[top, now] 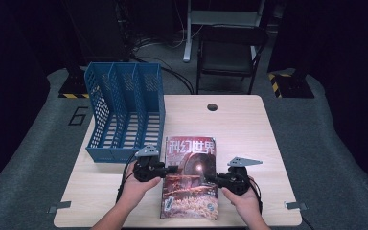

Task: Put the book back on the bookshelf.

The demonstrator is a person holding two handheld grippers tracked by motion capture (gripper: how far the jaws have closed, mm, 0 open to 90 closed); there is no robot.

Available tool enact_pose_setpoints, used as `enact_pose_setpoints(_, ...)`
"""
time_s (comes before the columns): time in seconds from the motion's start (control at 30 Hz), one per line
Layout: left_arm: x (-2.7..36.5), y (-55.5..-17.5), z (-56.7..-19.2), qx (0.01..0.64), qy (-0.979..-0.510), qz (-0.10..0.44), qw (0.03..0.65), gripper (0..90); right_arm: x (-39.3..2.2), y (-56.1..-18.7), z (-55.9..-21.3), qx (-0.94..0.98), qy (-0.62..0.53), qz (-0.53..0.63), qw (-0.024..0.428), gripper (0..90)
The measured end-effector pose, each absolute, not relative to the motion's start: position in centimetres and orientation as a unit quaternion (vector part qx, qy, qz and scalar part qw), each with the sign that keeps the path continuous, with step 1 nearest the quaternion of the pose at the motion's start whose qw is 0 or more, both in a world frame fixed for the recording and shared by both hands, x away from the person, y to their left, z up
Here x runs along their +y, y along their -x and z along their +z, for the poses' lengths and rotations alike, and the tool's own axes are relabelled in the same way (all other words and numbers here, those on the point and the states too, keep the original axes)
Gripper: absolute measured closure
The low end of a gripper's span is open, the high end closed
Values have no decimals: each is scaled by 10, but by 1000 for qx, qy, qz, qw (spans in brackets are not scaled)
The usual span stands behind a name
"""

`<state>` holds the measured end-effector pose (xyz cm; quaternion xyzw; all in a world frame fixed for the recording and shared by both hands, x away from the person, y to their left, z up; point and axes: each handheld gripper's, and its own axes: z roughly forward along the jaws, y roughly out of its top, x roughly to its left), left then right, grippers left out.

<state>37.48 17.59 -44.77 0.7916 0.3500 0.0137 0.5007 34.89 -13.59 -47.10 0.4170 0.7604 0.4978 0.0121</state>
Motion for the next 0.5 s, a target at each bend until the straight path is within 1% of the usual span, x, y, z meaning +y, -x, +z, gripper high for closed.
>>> enact_pose_setpoints(0.17, 178, -376, -443, 343, -791, 16, 507, 787, -135, -346, -466, 760, -409, 503, 32, 836)
enact_pose_setpoints(0.27, 180, -376, -438, 327, -796, 24, 509, 792, -134, -344, -461, 757, -403, 512, 50, 846)
enact_pose_setpoints(0.43, 181, -372, -428, 315, -797, 45, 513, 802, -133, -339, -453, 756, -384, 522, 86, 855)
enact_pose_setpoints(0.5, 181, -371, -425, 315, -795, 45, 517, 810, -133, -337, -450, 756, -378, 524, 102, 857)
